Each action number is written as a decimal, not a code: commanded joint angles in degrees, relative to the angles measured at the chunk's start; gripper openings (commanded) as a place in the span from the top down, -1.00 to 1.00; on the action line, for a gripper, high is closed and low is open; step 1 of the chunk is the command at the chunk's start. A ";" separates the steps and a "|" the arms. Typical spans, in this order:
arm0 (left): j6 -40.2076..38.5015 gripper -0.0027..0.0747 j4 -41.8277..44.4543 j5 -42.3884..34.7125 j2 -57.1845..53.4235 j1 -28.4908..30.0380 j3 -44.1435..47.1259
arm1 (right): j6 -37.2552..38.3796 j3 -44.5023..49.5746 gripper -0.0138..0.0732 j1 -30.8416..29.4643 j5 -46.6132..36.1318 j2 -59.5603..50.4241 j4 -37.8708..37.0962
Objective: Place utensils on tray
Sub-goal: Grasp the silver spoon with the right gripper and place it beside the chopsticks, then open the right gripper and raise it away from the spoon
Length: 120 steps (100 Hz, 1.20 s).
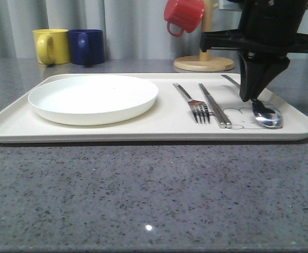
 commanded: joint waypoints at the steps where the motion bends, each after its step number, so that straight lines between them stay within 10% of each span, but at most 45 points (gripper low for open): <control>1: -0.05 0.98 -0.37 -4.51 0.20 -0.33 -1.59 | 0.08 -1.55 0.69 -0.13 -1.85 -1.88 -1.03; 47: -0.05 0.98 -0.37 -4.51 0.20 -0.33 -1.59 | 0.12 -1.55 -0.17 -0.13 -2.02 -1.47 -0.89; 120: -0.05 0.98 -0.37 -4.51 0.20 -0.33 -1.59 | -3.41 7.77 -0.18 -9.55 -8.34 -26.12 -11.65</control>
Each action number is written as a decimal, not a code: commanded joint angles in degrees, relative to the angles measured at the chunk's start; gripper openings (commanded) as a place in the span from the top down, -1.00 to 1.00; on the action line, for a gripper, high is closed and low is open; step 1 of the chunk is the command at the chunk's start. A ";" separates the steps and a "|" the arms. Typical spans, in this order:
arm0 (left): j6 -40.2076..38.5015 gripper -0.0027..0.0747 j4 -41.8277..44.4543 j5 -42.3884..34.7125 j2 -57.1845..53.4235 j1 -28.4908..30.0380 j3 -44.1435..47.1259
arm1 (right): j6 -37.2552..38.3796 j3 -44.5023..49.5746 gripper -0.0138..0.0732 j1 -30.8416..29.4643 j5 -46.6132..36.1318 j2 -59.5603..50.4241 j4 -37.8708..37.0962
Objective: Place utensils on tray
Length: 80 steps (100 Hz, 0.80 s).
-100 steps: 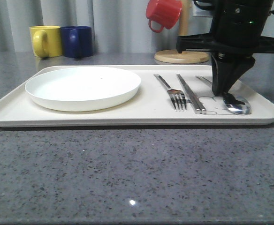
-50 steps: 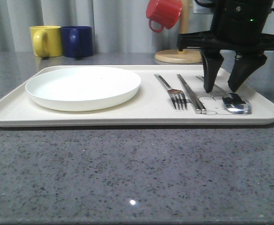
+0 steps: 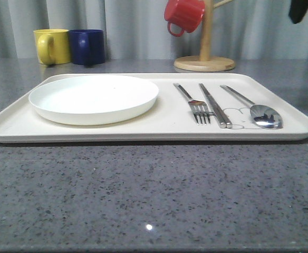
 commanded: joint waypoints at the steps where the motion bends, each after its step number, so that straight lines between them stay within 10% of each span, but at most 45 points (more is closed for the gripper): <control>1: -0.05 0.98 -0.37 -4.49 0.20 -0.33 -1.59 | -0.87 3.17 -0.18 -2.64 -4.48 -6.42 -1.76; 50: -0.05 0.98 -0.37 -4.49 0.20 -0.33 -1.59 | -0.87 33.77 -0.15 -5.13 -13.06 -41.55 -2.32; 80: -0.05 0.98 -0.37 -4.49 0.20 -0.33 -1.59 | -0.87 39.27 0.58 -5.13 -13.09 -56.86 -6.22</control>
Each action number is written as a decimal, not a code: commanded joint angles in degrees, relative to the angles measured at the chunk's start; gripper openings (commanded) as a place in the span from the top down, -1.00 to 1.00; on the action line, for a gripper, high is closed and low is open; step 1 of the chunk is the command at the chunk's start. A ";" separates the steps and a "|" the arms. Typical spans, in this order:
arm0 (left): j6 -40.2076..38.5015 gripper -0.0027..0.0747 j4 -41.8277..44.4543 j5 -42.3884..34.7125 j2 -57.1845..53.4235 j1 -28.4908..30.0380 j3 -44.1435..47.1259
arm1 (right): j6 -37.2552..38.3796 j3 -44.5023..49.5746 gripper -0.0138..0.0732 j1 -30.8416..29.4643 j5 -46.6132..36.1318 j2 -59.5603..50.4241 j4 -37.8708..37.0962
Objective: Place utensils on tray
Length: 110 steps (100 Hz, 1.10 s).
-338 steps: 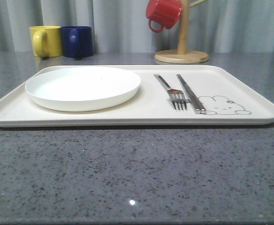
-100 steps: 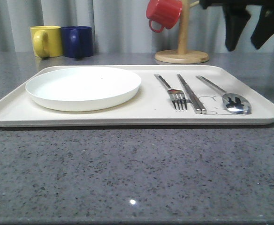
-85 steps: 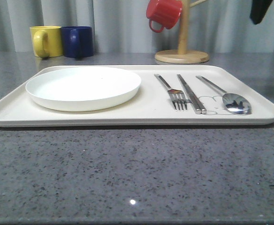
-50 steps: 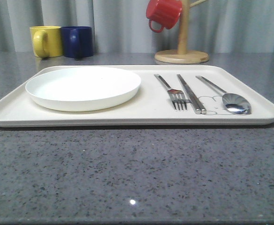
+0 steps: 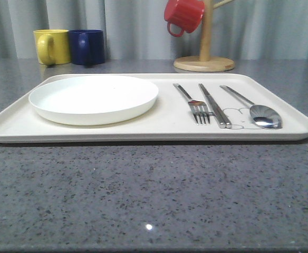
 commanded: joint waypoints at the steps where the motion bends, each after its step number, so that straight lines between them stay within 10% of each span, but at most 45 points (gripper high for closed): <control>1: -0.05 0.98 -0.37 -4.49 0.20 -0.33 -1.59 | -0.52 -1.07 0.63 -0.45 -4.21 -2.23 -2.89; 9: -0.05 0.98 -0.37 -4.49 0.20 -0.33 -1.59 | -0.52 -1.07 0.85 -0.45 -4.21 -2.79 -3.08; 110: -0.05 0.98 -0.37 -4.49 0.20 -0.33 -1.59 | -0.91 4.32 0.84 -1.04 -11.29 -7.29 -2.81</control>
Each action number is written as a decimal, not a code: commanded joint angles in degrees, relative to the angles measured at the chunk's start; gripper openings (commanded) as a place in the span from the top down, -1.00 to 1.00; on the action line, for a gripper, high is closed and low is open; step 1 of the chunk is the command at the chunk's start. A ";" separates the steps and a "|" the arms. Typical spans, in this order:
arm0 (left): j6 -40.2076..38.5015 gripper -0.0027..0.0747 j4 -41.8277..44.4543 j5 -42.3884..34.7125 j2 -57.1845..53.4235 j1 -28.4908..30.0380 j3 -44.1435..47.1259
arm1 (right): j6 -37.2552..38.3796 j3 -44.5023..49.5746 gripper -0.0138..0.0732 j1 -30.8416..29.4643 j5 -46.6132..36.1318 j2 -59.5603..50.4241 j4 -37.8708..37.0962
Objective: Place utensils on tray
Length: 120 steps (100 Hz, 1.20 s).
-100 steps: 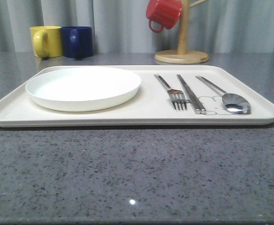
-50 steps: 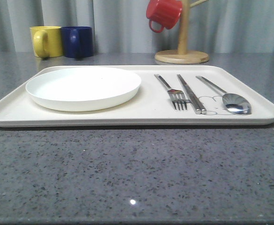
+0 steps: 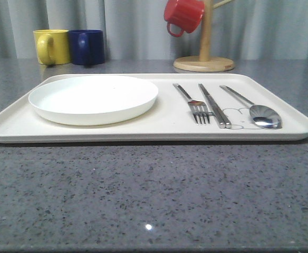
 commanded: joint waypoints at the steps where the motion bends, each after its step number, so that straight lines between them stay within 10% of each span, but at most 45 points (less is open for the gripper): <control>1: -0.05 0.98 -0.37 -4.49 0.20 -0.33 -1.59 | -0.90 0.91 0.84 -0.90 -8.57 -2.26 -1.12; 48: -0.05 0.98 -0.37 -4.49 0.20 -0.33 -1.59 | -18.39 18.25 0.84 -12.04 -28.88 -16.20 18.24; 120: -0.05 0.98 -0.37 -4.49 0.20 -0.33 -1.59 | -18.34 31.12 0.84 -12.58 -39.91 -21.11 15.76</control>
